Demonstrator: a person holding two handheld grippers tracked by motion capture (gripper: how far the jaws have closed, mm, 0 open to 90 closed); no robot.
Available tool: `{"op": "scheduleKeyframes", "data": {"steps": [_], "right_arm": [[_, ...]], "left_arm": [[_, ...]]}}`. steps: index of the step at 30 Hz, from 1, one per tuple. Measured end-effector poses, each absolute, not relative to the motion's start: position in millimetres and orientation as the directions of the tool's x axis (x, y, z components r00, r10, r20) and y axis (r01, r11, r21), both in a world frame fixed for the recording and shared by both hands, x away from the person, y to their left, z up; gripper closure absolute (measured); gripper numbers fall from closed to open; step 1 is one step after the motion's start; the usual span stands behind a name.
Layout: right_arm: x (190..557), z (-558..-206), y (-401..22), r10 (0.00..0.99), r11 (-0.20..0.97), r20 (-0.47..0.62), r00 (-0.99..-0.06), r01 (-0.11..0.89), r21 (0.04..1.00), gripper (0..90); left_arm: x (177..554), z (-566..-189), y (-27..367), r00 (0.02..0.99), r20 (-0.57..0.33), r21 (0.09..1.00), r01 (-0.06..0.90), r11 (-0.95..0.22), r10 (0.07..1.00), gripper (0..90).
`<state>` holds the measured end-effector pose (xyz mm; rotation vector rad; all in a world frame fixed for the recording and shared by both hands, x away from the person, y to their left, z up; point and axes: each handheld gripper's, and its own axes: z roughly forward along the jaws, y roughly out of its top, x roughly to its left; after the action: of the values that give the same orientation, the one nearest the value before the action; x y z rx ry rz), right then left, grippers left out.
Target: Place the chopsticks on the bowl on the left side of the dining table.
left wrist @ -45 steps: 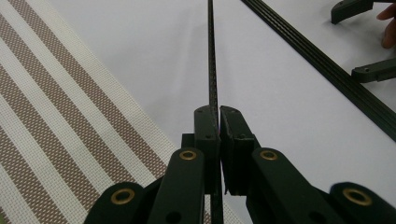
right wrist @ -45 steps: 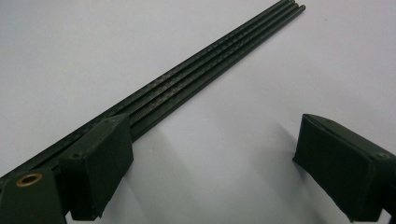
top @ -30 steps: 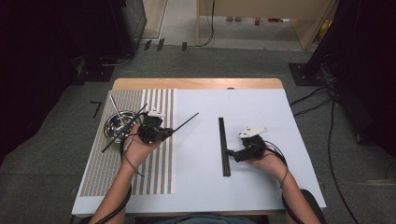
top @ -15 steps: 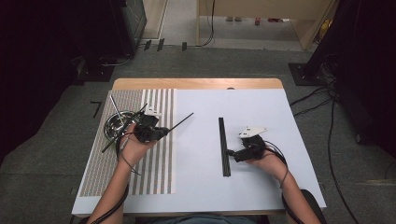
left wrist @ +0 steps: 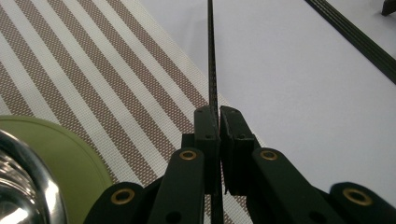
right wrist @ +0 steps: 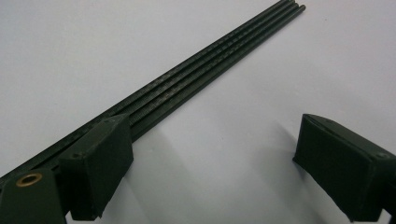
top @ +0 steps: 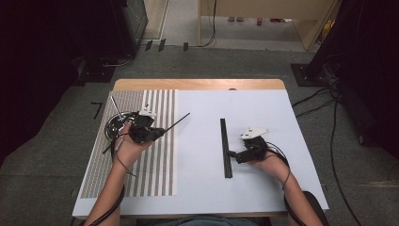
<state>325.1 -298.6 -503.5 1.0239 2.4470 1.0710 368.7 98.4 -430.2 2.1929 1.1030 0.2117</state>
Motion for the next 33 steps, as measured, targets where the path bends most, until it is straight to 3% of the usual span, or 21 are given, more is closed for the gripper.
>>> {"op": "scheduleKeyframes", "data": {"steps": [33], "right_arm": [[325.2,-503.6,-298.6,0.704,0.475,0.024,-0.710,0.495,0.728,10.9]], "left_arm": [[367.8,-419.7,132.5,0.581,-0.140,0.647,0.666,-0.370,0.802,87.6]]}}
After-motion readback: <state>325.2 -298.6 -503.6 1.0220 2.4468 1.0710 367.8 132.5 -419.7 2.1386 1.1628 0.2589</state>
